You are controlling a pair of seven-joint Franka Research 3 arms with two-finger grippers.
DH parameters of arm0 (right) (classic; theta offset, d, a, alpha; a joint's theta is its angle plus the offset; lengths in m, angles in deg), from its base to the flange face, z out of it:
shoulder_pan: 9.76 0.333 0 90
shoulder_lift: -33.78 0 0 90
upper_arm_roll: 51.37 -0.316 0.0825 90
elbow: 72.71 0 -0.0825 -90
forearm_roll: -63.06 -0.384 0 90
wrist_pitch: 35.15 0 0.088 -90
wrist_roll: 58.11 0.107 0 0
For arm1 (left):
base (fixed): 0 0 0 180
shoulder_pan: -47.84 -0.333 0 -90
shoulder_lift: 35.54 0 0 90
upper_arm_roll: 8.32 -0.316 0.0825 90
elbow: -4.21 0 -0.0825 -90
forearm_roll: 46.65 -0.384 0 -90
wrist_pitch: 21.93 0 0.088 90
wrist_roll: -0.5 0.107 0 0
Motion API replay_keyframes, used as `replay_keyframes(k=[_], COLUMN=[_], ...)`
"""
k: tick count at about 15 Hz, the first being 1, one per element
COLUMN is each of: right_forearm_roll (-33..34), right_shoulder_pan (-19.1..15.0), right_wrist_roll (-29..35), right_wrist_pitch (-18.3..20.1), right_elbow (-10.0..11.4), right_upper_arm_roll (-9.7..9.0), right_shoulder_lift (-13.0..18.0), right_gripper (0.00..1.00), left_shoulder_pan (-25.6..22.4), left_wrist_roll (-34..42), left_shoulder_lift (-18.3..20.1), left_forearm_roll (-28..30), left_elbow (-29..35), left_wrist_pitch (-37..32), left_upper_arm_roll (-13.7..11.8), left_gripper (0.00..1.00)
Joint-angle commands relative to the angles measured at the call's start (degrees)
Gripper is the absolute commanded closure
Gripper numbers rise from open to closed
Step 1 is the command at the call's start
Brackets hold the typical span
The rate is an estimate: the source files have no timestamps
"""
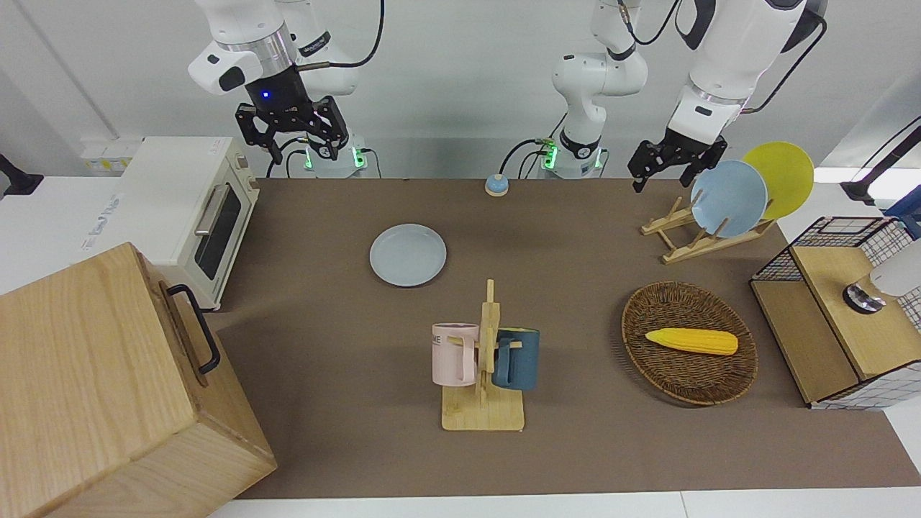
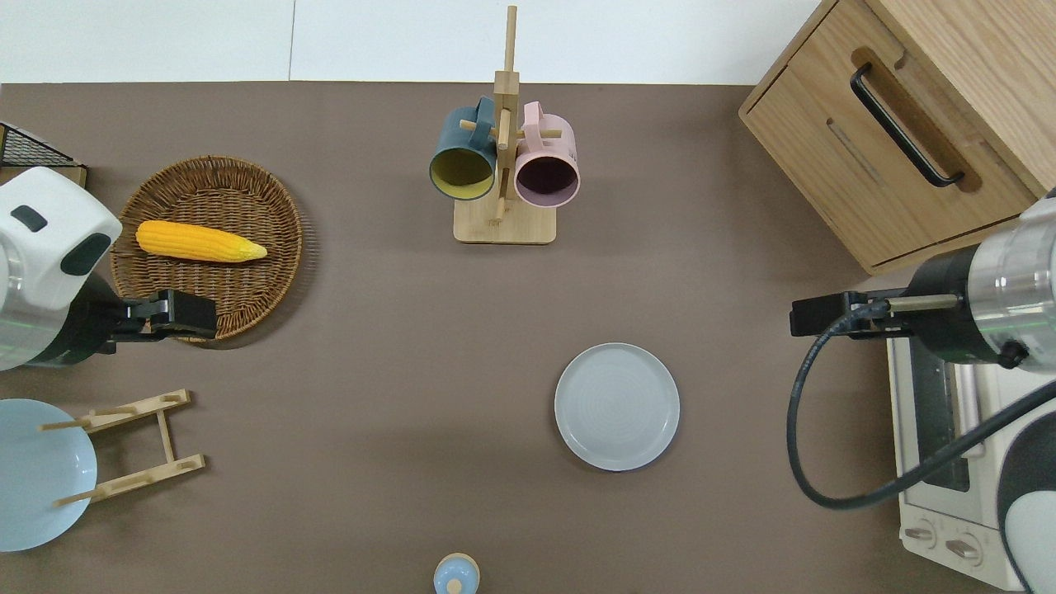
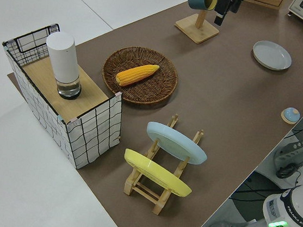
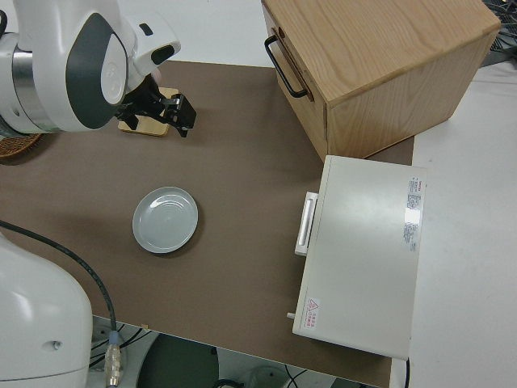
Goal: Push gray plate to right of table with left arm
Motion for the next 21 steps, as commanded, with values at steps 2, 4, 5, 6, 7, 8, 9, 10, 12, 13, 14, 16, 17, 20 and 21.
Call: replay_keyframes(k=[2,4,5,6,7,8,9,10,12,13,14,16,17,20,21], right_forearm_roll=[-0.92,-0.92,-0.92,-0.92,-0.92,-0.92,-0.92,-0.92,-0.92,-0.92,-0.92,-0.92,-0.92,-0.92,-0.92], right_shoulder_pan=[-0.37,-0.37,-0.37,-0.37,-0.37,-0.37,-0.37,-0.37,-0.37,-0.37,-0.37,-0.37,-0.37,-0.37,-0.37], right_wrist_roll=[0.12,0.12,0.12,0.12,0.12,0.12,0.12,0.12,0.12,0.12,0.12,0.12,0.12,0.12,0.12], right_wrist_pitch=[0.31,0.31,0.31,0.31,0.31,0.31,0.31,0.31,0.31,0.31,0.31,0.31,0.31,0.31,0.31], right_elbow=[-0.81,-0.81,-0.81,-0.81,-0.81,-0.81,-0.81,-0.81,-0.81,-0.81,-0.81,-0.81,-0.81,-0.81,-0.81], right_upper_arm_roll=[-0.23,-0.23,-0.23,-0.23,-0.23,-0.23,-0.23,-0.23,-0.23,-0.23,-0.23,-0.23,-0.23,-0.23,-0.23], right_shoulder_lift=[-0.36,-0.36,-0.36,-0.36,-0.36,-0.36,-0.36,-0.36,-0.36,-0.36,-0.36,-0.36,-0.36,-0.36,-0.36], right_gripper=[0.005,0.005,0.005,0.005,0.005,0.005,0.005,0.005,0.005,0.005,0.005,0.005,0.005,0.005,0.005], left_shoulder_pan=[-0.37,-0.37,-0.37,-0.20,-0.20,-0.20,-0.11,-0.11,-0.11,-0.11,-0.11,-0.20,-0.11,-0.11,-0.11], left_wrist_roll=[3.20,3.20,3.29,3.20,3.20,3.20,3.20,2.94,3.03,2.94,2.77,2.76,2.76,2.50,2.41], left_shoulder_lift=[-0.46,-0.37,-0.37,-0.29,-0.28,-0.28,-0.28,-0.20,-0.02,-0.02,0.07,0.33,0.42,0.42,0.42], left_forearm_roll=[-1.79,-1.44,-1.09,-1.26,-1.35,-1.44,-1.62,-1.70,-1.79,-1.79,-1.79,-1.79,-1.79,-1.79,-1.79], left_elbow=[-3.96,-4.05,-4.57,-4.66,-4.66,-4.66,-4.66,-4.66,-4.66,-4.66,-4.66,-4.58,-4.58,-4.58,-4.58], left_wrist_pitch=[-5.45,-6.50,-7.64,-7.91,-7.92,-7.92,-7.83,-7.57,-7.48,-7.39,-7.30,-7.30,-7.39,-7.30,-7.30], left_upper_arm_roll=[-1.25,-1.16,-1.25,-1.16,-1.16,-1.16,-1.16,-0.81,-0.55,-0.81,-1.16,-1.25,-1.08,-0.90,-0.90], left_gripper=[0.01,0.01,0.01,0.01,0.01,0.01,0.01,0.01,0.01,0.01,0.01,0.01,0.01,0.01,0.01])
